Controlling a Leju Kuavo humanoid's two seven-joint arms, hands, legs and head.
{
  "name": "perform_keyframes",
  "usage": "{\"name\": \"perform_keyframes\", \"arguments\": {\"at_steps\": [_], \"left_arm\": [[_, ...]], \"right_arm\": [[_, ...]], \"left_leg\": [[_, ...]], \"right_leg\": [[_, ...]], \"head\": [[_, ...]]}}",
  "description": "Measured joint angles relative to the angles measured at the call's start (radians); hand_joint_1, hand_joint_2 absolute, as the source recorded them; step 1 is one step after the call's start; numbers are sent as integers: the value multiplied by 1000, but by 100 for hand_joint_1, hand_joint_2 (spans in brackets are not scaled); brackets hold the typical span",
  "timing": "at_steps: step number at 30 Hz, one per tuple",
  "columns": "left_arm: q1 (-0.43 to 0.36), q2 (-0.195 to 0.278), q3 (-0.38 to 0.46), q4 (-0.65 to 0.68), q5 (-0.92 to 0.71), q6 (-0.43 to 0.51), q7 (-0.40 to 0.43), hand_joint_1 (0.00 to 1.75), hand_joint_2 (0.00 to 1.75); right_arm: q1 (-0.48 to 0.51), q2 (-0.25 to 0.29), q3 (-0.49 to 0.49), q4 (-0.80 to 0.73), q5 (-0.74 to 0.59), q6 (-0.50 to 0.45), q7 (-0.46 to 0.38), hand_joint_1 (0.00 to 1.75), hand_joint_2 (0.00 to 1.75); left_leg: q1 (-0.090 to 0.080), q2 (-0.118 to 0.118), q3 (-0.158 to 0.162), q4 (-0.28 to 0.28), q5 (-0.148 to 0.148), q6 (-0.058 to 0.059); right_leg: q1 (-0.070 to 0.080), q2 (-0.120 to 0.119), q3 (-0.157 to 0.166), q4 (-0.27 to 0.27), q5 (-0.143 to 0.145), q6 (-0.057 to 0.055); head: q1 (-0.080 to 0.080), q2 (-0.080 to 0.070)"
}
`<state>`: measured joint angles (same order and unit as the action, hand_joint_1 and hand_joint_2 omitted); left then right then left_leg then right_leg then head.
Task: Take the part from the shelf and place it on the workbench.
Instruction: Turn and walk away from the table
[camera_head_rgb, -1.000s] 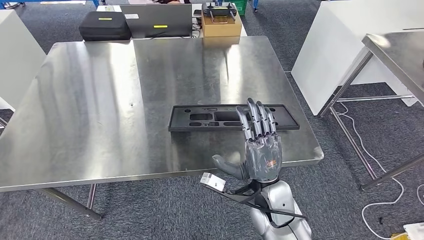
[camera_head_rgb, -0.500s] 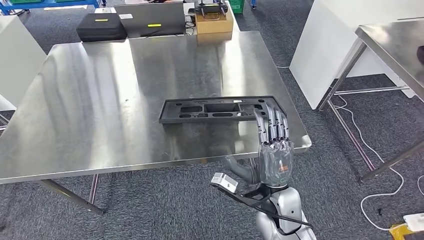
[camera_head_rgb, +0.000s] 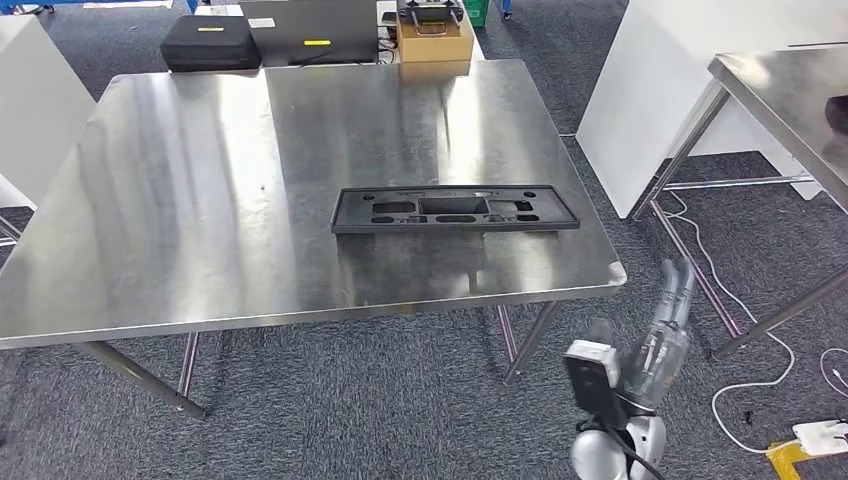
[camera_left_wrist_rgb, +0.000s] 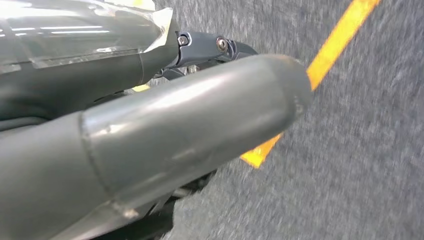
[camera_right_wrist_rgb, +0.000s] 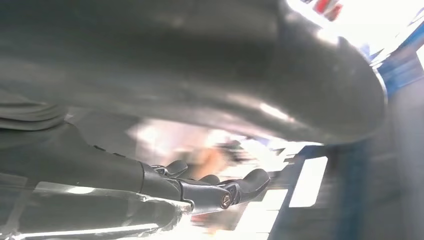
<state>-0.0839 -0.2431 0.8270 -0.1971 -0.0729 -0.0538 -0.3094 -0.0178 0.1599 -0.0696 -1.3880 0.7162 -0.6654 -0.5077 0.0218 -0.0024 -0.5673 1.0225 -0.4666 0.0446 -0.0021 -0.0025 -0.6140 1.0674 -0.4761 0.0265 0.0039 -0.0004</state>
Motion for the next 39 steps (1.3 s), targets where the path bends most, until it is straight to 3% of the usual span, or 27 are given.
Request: {"name": "perform_keyframes", "arguments": {"at_steps": [2, 4, 5, 6, 8, 10, 12, 13, 15, 17, 19, 21, 22, 24, 26, 30, 32, 35, 36, 37, 39], "left_arm": [[0, -1, 5, 0, -1, 3, -4, 0, 0], [2, -1, 7, 0, -2, 6, -5, 0, 0], [3, -1, 8, 0, -2, 8, -5, 0, 0], [3, -2, 8, 0, -3, 10, -5, 0, 0], [3, -3, 10, 0, -4, 14, -5, 0, 0], [3, -3, 14, 0, -4, 17, -7, 0, 0], [4, -4, 17, 0, -5, 21, -9, 0, 0], [4, -5, 18, 0, -5, 23, -11, 0, 0], [7, -5, 21, 0, -5, 29, -14, 0, 0], [9, -5, 23, 0, -5, 33, -16, 0, 0], [11, -4, 26, 0, -5, 36, -18, 0, 0], [13, -4, 30, 0, -5, 37, -19, 0, 0], [14, -4, 31, 0, -5, 37, -20, 0, 0], [14, -3, 32, 0, -5, 38, -22, 0, 0], [13, -3, 32, 0, -5, 38, -23, 0, 0], [13, -5, 32, 1, -5, 42, -25, 0, 0], [12, -8, 33, 1, -4, 50, -32, 0, 0], [12, -18, 35, 1, -2, 76, -49, 0, 0], [12, -22, 36, 1, -2, 85, -51, 0, 0], [12, -26, 37, 1, -3, 91, -52, 0, 0], [10, -32, 37, 1, -7, 98, -53, 0, 0]], "right_arm": [[-27, -9, -125, 132, -154, 4, -91, 0, 0], [-55, -26, -233, 271, -272, 12, -151, 0, 0], [-71, -36, -279, 340, -319, 20, -166, 0, 0], [-87, -48, -323, 413, -366, 31, -172, 0, 0], [-123, -74, -405, 562, -440, 51, -168, 0, 0], [-150, -96, -473, 696, -473, 57, -136, 0, 0], [-165, -111, -521, 811, -469, 49, -57, 0, 0], [-168, -115, -537, 862, -457, 42, -5, 0, 0], [-168, -116, -551, 944, -418, 25, 102, 0, 0], [-162, -112, -552, 1000, -379, 13, 189, 0, 0], [-151, -104, -549, 1041, -341, 9, 258, 0, 0], [-139, -94, -539, 1080, -300, 6, 319, 0, 0], [-133, -89, -532, 1096, -284, 5, 341, 0, 0], [-127, -81, -521, 1121, -268, 4, 361, 0, 0], [-126, -76, -513, 1137, -262, 4, 368, 0, 0], [-125, -74, -496, 1158, -229, 7, 429, 0, 0], [-118, -71, -478, 1168, -193, 13, 480, 0, 0], [-102, -63, -440, 1181, -126, 34, 556, 0, 0], [-95, -61, -424, 1184, -101, 47, 579, 0, 0], [-89, -58, -408, 1187, -76, 63, 598, 0, 0], [-82, -52, -369, 1191, -23, 102, 628, 0, 0]], "left_leg": [[1, 0, -17, -2, 14, 8], [0, 0, -36, -2, 27, 7], [0, 0, -44, -2, 33, 5], [1, 0, -51, -1, 39, 2], [1, 0, -57, -2, 49, -7], [-1, 0, -58, -5, 57, -18], [-1, 0, -57, -12, 66, -32], [1, 0, -59, -11, 65, -38], [4, 0, -75, 25, 27, -46], [4, -1, -108, 115, -46, -48], [4, -1, -145, 230, -108, -52], [4, -1, -144, 275, -123, -53], [4, -1, -114, 238, -105, -51], [3, -1, -20, 97, -57, -42], [-2, -1, 32, 8, -34, -32], [-8, 3, 27, -15, -8, -5], [-2, 6, 14, -24, 12, 6], [-1, 7, -17, -24, 33, 4], [-1, 7, -26, -24, 39, 1], [0, 7, -33, -24, 45, -2], [2, 8, -42, -24, 57, -11]], "right_leg": [[-8, 1, -52, 119, -67, 0], [-12, 1, -81, 207, -106, 9], [-14, 1, -67, 199, -104, 18], [-16, 0, -31, 148, -88, 27], [-17, 0, 63, -2, -49, 36], [-8, 1, 100, -80, -26, 26], [0, 2, 92, -85, -14, 8], [-5, 2, 94, -87, -7, -2], [-15, -1, 92, -92, 8, -23], [-16, -3, 85, -92, 19, -36], [-11, -4, 74, -90, 25, -41], [-7, -4, 63, -86, 31, -41], [-6, -4, 59, -84, 33, -40], [-3, -3, 53, -75, 34, -37], [3, -2, 48, -67, 36, -32], [5, -2, 31, -57, 38, -9], [2, 0, -3, 15, -12, -8], [-7, 0, -68, 196, -109, -4], [-9, 0, -62, 211, -118, 3], [-11, 0, -34, 182, -112, 11], [-17, 0, 69, 28, -75, 26]], "head": [[5, 0], [7, 0], [7, 0], [7, 0], [7, 0], [8, 0], [8, 0], [7, 0], [5, 0], [2, 0], [1, 0], [1, 0], [1, 0], [0, 0], [2, 0], [4, 0], [9, 0], [15, 0], [15, 0], [15, 0], [15, 0]]}}
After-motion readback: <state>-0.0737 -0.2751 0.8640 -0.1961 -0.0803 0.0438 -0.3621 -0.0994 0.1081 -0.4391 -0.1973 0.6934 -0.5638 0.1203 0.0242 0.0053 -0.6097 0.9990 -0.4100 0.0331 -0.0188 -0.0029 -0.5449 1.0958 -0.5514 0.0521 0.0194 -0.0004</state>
